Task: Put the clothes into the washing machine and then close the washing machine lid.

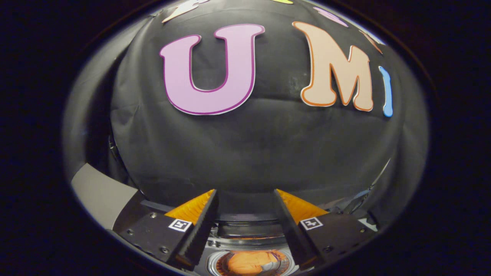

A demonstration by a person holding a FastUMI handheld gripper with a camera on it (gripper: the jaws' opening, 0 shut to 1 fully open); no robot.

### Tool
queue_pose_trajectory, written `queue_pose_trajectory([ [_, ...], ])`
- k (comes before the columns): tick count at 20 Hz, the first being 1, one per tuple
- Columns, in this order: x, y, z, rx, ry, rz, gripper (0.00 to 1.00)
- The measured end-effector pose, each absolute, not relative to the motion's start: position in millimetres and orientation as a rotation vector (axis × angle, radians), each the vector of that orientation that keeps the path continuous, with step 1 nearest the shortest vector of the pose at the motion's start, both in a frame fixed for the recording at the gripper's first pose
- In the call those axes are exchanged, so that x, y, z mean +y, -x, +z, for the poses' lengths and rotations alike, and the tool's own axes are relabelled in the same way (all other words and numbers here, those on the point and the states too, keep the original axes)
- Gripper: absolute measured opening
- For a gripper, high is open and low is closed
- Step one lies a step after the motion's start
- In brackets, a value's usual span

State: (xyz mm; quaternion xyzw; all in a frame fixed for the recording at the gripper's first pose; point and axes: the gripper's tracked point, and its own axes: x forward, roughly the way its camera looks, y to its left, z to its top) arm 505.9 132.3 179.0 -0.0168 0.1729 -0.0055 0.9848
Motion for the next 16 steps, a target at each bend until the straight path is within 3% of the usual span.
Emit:
queue_pose_trajectory([
  [16,139.7,-429.4,164.9,0.383,-0.023,0.016,0.87],
])
